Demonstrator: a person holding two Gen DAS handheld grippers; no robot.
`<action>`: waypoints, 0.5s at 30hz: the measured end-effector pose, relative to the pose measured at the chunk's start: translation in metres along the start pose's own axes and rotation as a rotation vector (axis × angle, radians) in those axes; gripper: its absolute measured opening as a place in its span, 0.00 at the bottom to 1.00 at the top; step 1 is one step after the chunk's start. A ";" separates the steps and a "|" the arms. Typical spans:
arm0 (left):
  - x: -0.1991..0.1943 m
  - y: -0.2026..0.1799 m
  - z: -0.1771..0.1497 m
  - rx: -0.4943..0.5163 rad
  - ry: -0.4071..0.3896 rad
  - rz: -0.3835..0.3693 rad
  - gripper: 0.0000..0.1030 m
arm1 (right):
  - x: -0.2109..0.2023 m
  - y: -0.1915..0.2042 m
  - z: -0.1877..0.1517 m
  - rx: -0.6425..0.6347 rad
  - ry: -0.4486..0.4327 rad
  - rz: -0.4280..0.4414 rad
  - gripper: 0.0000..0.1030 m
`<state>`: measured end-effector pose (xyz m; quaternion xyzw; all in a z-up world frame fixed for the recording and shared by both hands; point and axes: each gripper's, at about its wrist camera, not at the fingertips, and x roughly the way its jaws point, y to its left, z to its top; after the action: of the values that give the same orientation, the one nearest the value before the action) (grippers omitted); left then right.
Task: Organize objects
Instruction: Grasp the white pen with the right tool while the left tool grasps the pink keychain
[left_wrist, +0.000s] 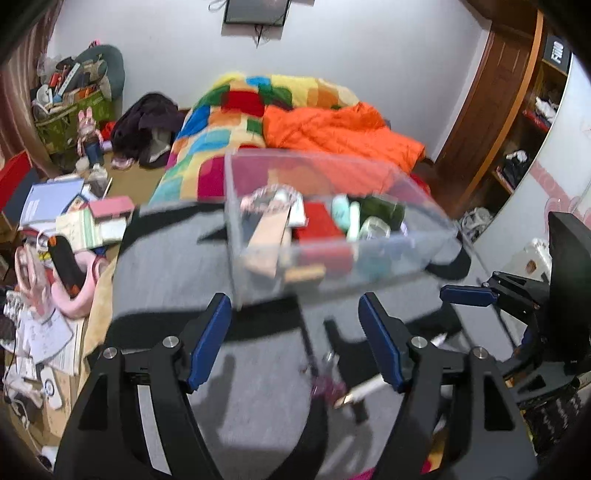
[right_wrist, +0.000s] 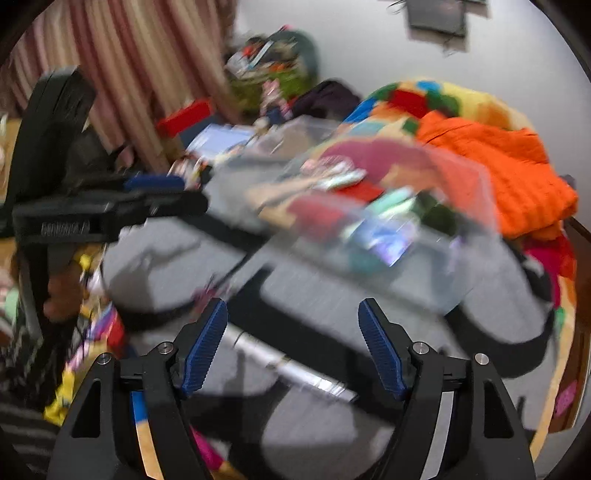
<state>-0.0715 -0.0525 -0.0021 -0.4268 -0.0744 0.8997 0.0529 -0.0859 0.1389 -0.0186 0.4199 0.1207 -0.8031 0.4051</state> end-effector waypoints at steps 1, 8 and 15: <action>0.003 0.001 -0.006 0.002 0.020 0.008 0.69 | 0.008 0.006 -0.005 -0.027 0.026 0.002 0.68; 0.010 0.010 -0.038 0.005 0.080 0.065 0.69 | 0.043 0.027 -0.020 -0.146 0.110 -0.035 0.55; 0.008 0.017 -0.043 -0.015 0.076 0.065 0.69 | 0.030 0.029 -0.033 -0.189 0.109 -0.042 0.11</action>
<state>-0.0436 -0.0642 -0.0380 -0.4631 -0.0651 0.8836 0.0234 -0.0543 0.1216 -0.0581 0.4202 0.2266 -0.7725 0.4186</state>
